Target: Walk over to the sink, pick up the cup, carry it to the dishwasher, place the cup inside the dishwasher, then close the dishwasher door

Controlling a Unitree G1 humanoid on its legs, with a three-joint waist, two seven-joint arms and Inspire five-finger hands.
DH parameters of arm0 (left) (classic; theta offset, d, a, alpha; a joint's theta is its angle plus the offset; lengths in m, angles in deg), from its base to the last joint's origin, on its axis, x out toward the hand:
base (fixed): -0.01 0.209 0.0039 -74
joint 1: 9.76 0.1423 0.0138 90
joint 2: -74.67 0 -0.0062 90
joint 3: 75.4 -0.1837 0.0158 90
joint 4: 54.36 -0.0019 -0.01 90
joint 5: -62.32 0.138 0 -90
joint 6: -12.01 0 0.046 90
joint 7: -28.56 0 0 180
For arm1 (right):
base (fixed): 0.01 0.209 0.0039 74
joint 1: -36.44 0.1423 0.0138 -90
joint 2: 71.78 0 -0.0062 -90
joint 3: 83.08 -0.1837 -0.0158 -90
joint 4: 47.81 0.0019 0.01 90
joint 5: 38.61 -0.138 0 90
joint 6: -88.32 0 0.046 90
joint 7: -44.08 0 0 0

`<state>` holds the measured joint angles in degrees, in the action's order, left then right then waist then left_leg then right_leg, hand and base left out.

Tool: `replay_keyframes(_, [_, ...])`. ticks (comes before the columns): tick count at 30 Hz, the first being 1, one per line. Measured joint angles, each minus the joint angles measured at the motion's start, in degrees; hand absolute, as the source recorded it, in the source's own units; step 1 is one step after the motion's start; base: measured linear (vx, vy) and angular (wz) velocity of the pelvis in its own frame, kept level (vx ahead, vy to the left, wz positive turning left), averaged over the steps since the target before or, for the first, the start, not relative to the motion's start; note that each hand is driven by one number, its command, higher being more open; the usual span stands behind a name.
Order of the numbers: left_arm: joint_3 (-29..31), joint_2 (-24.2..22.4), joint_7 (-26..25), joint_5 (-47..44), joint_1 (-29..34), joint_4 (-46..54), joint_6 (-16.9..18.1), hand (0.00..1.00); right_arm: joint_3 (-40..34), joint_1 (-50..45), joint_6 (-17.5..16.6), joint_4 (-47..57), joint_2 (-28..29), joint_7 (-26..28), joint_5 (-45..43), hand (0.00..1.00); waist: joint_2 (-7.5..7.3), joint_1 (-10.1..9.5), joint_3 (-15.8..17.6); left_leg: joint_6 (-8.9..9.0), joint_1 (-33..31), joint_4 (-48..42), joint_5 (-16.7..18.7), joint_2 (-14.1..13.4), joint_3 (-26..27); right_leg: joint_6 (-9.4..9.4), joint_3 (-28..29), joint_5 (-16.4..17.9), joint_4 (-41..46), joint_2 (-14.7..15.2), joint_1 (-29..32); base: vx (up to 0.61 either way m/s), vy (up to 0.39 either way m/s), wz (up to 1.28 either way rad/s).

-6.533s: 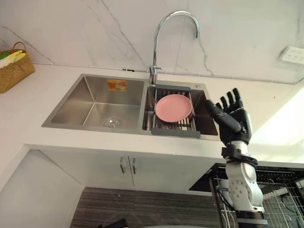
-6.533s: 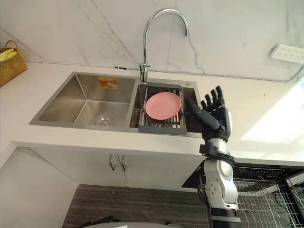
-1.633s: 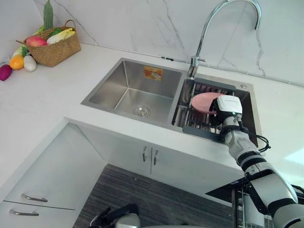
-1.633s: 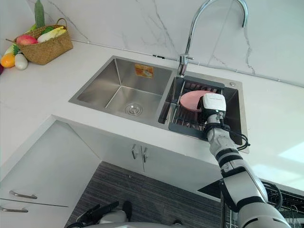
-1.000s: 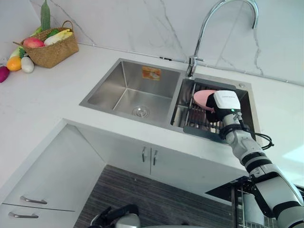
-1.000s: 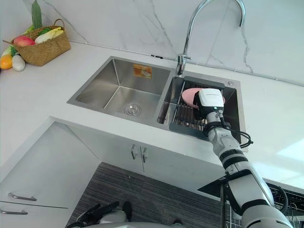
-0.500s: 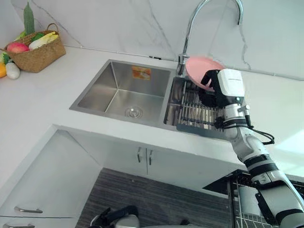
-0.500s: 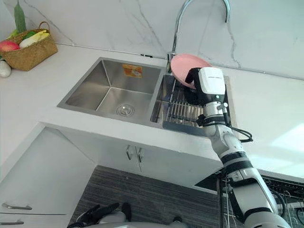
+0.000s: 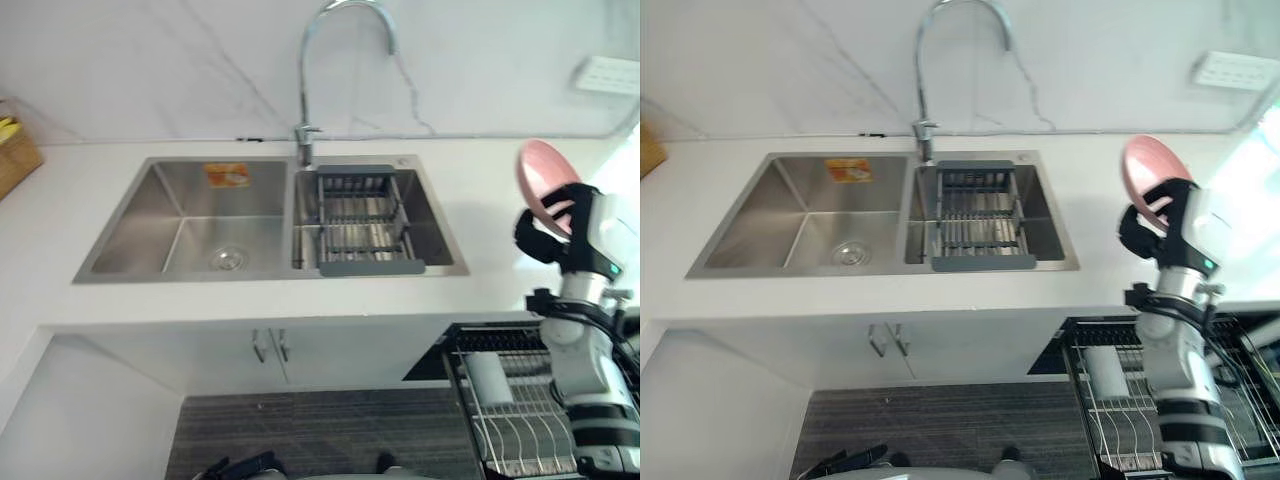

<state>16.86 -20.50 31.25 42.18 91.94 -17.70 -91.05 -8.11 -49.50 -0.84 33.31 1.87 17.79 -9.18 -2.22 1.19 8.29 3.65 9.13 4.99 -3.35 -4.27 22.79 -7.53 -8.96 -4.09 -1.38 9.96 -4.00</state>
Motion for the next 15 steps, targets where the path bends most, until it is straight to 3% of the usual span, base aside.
replay_keyframes(3, [-0.02,0.44,0.27,-0.01,-0.02,-0.65,-1.9,1.0,-3.83,-3.53,0.01,-0.02,0.0,-0.03,-2.04,0.0,-0.34,1.81,-0.27,0.18,0.78,-0.11,1.12,0.5,3.74,-0.4,3.97,-0.04,1.24,0.08,2.52,-0.02,0.052,-0.66])
replay_keyframes(6, [0.09,1.5,0.33,-0.13,-0.43,-0.74,-3.61,1.0,-6.16,-6.25,-0.59,-0.02,0.01,-0.48,-3.25,0.0,-1.24,2.05,-0.69,-0.35,0.83,-0.15,2.36,0.88,7.88,0.6,-1.49,1.33,4.29,2.94,6.16,-0.03,0.075,-0.7])
replay_keyframes(7, [0.1,1.58,0.26,-0.16,-0.6,-0.78,-4.15,1.0,-6.22,-6.66,-0.77,-0.03,0.03,-0.57,-3.27,0.0,-1.41,2.26,-0.74,-0.42,0.84,-0.17,2.46,0.9,7.93,1.81,-3.23,2.05,5.0,3.31,6.53,0.02,0.039,-0.54])
replay_keyframes(9, [0.19,1.54,0.1,-1.79,-1.18,-1.07,-6.19,1.0,-6.1,-6.96,-1.15,-0.93,1.27,-0.65,-3.27,0.0,-0.72,2.3,-1.24,-1.29,-0.37,-0.5,3.17,-1.14,6.38,10.83,-10.19,7.46,8.41,3.26,8.07,0.04,0.01,-0.52])
replay_keyframes(10, [0.36,1.59,0.2,-2.08,-1.58,-1.28,-6.59,1.0,-5.94,-6.95,-1.21,-1.18,2.03,-1.09,-3.26,0.0,-0.78,2.3,-1.43,-1.47,-1.08,-1.31,3.23,-1.78,6.74,11.14,-11.36,7.71,11.74,3.7,9.37,0.07,-0.025,-0.36])
replay_keyframes(11, [1.05,2.85,0.36,-2.63,-1.62,-1.24,-6.99,1.0,-5.71,-7.0,-1.41,-2.05,3.88,-2.02,-3.28,0.0,-3.03,2.41,-1.79,-0.5,-1.97,-4.01,4.21,-2.0,6.9,11.17,-12.98,4.68,16.15,4.47,10.1,0.1,-0.047,-0.18])
replay_keyframes(12, [1.77,3.63,0.38,-3.29,-1.6,-1.24,-6.91,1.0,-5.34,-6.99,-1.43,-2.72,4.44,-2.54,-3.28,0.0,-4.24,2.12,-2.27,-0.13,-2.8,-5.96,4.94,-1.91,7.16,9.98,-13.61,3.7,14.72,4.5,9.55,0.14,-0.073,-0.3])
replay_keyframes(13, [2.83,3.41,0.09,-3.84,-2.1,-1.49,-6.84,1.0,-5.07,-6.81,-1.7,-3.92,4.62,-3.17,-3.26,0.0,-4.39,1.09,-2.95,0.19,-5.03,-10.23,6.89,-3.54,7.58,7.14,-13.59,1.91,10.42,3.23,8.42,0.13,-0.081,-0.32])
replay_keyframes(15, [2.86,3.06,0.09,-5.41,-2.12,-1.25,-6.59,1.0,-4.31,-6.02,-1.8,-4.16,4.93,-4.05,-3.26,0.0,-4.18,1.01,-2.76,0.34,-6.65,-13.47,8.25,-4.76,7.59,5.16,-13.61,0.2,6.65,2.1,7.4,0.06,-0.066,-0.25])
